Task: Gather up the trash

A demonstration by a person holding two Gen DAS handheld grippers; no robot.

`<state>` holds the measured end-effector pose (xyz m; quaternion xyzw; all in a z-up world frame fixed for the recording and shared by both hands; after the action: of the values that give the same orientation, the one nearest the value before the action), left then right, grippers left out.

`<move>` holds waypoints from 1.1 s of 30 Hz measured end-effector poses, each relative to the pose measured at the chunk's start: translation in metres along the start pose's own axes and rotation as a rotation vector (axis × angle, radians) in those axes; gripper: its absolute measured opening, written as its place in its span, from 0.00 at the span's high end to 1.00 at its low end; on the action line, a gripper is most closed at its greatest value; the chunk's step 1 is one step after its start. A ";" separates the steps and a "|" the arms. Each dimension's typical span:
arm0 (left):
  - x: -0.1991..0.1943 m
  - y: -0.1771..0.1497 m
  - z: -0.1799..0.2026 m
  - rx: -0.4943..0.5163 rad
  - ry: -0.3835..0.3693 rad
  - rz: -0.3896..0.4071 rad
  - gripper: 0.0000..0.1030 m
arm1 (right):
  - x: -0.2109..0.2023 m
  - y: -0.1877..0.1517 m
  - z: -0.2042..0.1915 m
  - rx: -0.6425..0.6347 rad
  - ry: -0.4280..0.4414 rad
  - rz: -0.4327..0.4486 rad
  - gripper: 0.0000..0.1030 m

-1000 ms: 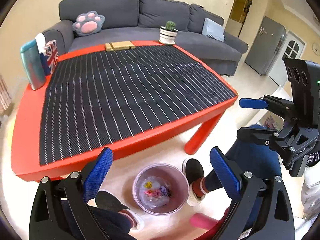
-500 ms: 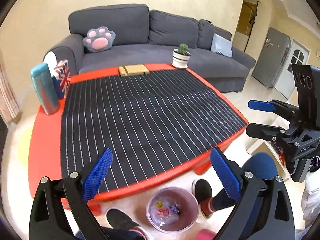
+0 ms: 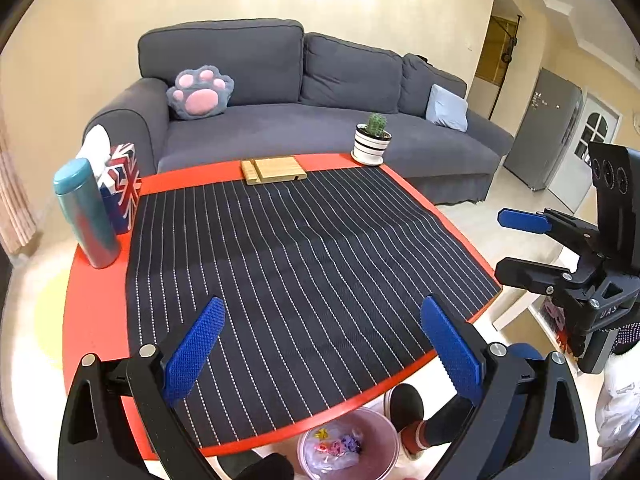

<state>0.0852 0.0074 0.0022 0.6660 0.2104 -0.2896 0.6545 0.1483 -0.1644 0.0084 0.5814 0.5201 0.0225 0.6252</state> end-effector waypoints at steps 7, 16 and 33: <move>0.007 0.003 -0.004 -0.002 0.027 -0.022 0.06 | 0.004 0.006 -0.001 -0.009 0.013 -0.002 0.04; 0.012 0.001 -0.008 -0.024 0.033 -0.040 0.06 | 0.007 0.006 -0.001 -0.005 0.019 -0.007 0.04; 0.010 0.001 -0.015 -0.018 0.056 -0.036 0.06 | 0.010 0.006 -0.003 -0.005 0.018 -0.009 0.04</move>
<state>0.0945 0.0208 -0.0038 0.6641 0.2429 -0.2808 0.6489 0.1539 -0.1541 0.0071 0.5774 0.5284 0.0262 0.6219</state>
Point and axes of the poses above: each gripper's, at about its wrist camera, not at the fingertips, and x roughly the way its jaws point, z to its right, y to its top, the point moved 6 cm from there along x, roughly the way its jaws point, and after that the axes turned 11 degrees about x, right-handed, at the moved point
